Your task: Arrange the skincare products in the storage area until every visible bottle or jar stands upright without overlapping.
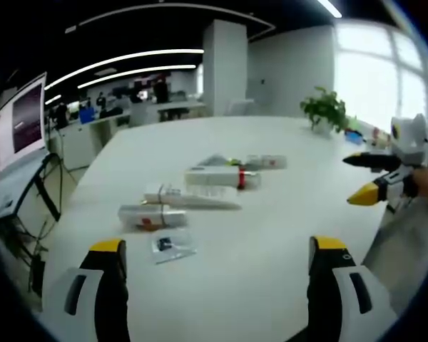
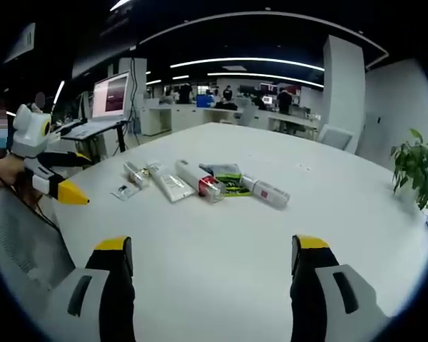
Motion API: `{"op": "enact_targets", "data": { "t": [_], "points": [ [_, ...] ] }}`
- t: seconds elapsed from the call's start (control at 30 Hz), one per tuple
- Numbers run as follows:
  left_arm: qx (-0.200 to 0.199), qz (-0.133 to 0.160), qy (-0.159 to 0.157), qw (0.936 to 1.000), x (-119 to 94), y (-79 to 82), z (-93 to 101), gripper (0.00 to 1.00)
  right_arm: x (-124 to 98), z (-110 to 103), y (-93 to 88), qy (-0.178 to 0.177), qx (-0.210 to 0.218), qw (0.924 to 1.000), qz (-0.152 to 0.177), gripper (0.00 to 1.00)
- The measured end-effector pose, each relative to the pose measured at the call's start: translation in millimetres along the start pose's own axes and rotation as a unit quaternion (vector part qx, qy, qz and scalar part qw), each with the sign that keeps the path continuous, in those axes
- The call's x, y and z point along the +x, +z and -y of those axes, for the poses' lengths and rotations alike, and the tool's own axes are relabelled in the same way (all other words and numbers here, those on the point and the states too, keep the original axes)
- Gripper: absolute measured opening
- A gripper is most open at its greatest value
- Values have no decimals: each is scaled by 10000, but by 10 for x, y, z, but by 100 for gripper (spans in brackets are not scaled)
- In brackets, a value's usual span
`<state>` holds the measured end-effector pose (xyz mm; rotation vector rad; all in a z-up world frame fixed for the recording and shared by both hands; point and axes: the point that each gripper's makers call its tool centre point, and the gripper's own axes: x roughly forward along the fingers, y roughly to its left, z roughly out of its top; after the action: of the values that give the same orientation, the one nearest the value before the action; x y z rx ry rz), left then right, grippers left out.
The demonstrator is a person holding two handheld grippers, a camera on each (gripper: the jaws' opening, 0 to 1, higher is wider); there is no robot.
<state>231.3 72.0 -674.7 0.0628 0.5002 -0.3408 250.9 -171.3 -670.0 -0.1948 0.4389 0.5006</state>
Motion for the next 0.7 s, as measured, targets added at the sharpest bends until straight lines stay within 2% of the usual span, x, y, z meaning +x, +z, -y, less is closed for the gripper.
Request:
{"op": "enact_targets", "data": {
  "t": [0.53,0.7],
  "points": [
    [-12,8,-7,10000,-1,5,4,99,6,-10,-14,19,-6,10000,-31,91],
    [-8,2,-6,10000,-3,0,-1,99,3,-23,-2,95,216,9997,27,91]
  ]
}}
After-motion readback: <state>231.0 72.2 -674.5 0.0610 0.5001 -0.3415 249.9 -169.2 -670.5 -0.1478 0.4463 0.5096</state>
